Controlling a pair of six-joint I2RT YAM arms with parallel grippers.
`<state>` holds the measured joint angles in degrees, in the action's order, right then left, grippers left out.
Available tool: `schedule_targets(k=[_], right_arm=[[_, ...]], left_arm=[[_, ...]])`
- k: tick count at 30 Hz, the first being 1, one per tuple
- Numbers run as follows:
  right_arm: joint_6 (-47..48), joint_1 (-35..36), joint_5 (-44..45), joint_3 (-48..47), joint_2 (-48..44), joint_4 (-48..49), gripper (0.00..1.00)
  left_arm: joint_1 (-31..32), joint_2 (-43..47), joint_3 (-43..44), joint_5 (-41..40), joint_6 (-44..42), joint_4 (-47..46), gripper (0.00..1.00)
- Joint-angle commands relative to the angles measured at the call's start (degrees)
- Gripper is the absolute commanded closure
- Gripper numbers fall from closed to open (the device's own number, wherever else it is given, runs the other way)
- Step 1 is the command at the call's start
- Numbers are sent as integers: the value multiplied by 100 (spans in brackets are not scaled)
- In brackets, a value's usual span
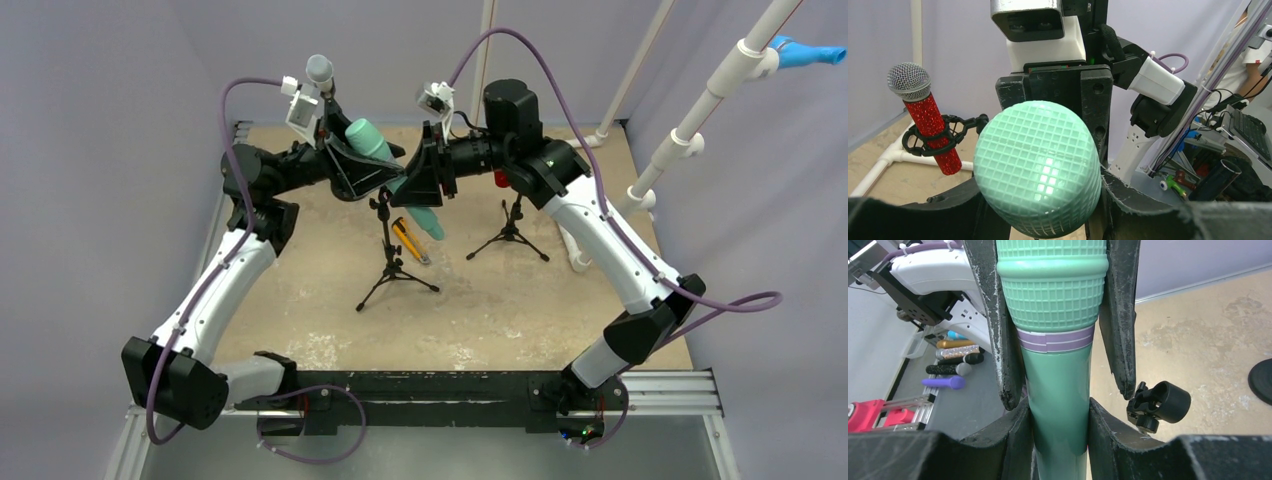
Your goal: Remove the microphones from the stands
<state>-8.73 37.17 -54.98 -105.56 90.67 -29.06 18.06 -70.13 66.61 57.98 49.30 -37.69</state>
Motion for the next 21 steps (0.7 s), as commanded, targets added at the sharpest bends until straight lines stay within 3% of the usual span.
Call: schedule_targets(k=[1,5,7,10,12,17,21], right_arm=[[167,0,260,-97,-379,31,58],[377,-2,422,-118,-512,-176,37],[487,0,500,-139,-583,-289,32],[678,-9,655,-158,-688,-460,29],[785,-31,793,-146,-772,-555,28],[1029,-142,1247,-16,-1016,-691,27],[1163,-200,1752,96,-1184,-758,26]], left_arm=[[-8,257,91,100,-449,660,100],[-132,381,657,177,-963,2120,100],[-208,446,924,211,-1221,2697,100],[-389,537,1321,280,-1395,3432,100],[-575,536,1752,309,-1690,4402,100],[-1212,225,3356,31,-3415,7688,100],[-1619,41,4023,-911,-4641,9443,100]])
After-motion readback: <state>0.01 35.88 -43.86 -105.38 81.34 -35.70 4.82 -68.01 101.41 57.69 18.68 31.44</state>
